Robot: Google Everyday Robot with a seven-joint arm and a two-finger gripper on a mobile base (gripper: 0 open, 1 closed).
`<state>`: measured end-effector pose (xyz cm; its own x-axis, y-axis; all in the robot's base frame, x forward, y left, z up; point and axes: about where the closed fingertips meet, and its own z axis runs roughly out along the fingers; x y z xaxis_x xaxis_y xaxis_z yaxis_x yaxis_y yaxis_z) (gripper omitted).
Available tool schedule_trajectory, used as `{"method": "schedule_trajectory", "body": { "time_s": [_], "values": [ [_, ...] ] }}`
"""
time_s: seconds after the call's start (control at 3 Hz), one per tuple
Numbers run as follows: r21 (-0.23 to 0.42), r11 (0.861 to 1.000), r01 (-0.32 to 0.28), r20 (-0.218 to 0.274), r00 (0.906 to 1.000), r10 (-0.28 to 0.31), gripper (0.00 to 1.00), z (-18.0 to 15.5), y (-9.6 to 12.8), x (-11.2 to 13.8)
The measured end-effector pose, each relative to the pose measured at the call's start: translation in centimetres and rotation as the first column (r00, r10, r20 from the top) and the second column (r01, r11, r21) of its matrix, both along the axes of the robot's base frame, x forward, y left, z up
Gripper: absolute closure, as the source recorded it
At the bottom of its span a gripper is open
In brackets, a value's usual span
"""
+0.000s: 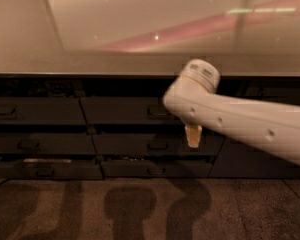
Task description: Open top drawer
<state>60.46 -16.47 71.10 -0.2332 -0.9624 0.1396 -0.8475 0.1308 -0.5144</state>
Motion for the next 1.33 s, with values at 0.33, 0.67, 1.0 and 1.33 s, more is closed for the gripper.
{"method": "schedule_trajectory", "body": {
  "time_s": [0.33, 0.67, 1.0, 1.33],
  "values": [
    [-0.064, 0.997, 0.042, -0.033, 0.9985, -0.044, 0.0, 0.8, 0.9, 4.8],
    [-0.064, 0.997, 0.042, -0.033, 0.9985, -0.044, 0.0, 0.8, 0.9, 4.8],
    [0.029, 1.0, -0.005, -0.058, 0.9983, 0.006, 0.0, -0.2, 0.4, 5.1],
    [0.297, 0.954, -0.027, -0.048, 0.9979, 0.043, 0.0, -2.2, -1.5, 7.2]
  ]
}}
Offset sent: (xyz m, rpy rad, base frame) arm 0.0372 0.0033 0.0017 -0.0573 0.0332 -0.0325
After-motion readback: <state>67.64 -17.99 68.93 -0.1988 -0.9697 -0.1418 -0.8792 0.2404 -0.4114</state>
